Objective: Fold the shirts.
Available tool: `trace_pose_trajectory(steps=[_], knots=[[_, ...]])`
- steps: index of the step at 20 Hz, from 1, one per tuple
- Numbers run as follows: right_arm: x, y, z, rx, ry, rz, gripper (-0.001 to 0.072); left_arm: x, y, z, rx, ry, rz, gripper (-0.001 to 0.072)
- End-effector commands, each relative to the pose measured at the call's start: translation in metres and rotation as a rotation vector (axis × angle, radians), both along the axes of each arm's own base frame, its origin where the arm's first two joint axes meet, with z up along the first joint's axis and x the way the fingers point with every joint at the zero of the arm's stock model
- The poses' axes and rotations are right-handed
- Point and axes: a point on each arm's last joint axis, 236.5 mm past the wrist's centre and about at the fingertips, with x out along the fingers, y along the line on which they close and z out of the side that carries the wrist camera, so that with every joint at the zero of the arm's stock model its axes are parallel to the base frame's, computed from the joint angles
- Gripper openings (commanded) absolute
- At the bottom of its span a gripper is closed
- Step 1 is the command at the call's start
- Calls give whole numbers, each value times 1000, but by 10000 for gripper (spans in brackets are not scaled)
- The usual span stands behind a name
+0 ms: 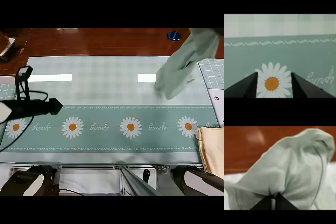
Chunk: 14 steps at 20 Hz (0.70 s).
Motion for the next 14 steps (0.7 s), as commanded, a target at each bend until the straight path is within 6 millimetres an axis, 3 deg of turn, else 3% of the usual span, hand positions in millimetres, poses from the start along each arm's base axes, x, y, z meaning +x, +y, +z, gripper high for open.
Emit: trace_pose_trajectory(steps=[1,5,8,11,14], knots=[[-63,50,107,-52,-249,110,36,-29,-18,-4,-102,-16,3,506],[-125,102,144,-76,-350,268,36,-23,-19,0,-115,-43,15,506],[-151,137,165,-46,-427,376,36,-16,-18,5,-129,-72,36,506],[-162,171,140,-44,-336,502,36,-12,-18,8,-134,-93,46,506],[-167,210,82,-42,-166,640,36,-10,-17,10,-135,-104,49,506]])
